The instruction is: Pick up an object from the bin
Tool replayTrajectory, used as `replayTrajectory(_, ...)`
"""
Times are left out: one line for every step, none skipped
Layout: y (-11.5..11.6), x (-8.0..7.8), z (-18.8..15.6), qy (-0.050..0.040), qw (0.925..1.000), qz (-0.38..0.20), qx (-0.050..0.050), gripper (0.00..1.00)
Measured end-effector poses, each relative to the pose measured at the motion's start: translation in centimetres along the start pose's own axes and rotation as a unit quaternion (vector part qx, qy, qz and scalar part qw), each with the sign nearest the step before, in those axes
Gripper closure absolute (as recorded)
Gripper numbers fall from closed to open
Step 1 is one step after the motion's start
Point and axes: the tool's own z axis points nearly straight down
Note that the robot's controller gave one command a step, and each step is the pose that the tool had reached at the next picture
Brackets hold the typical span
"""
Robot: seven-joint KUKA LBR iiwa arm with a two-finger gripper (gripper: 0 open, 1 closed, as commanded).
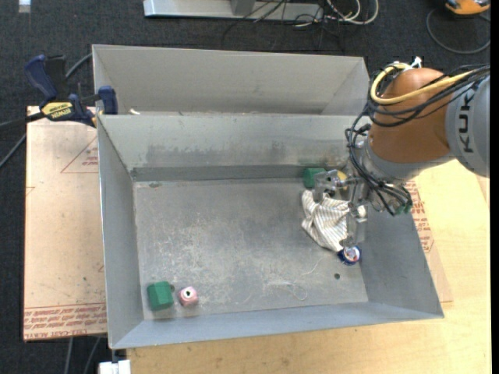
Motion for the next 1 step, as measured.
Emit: replayTrajectory(0.34, 0.47, 3.51, 0.0006, 0.9964, -0.085, 0.000, 0.00)
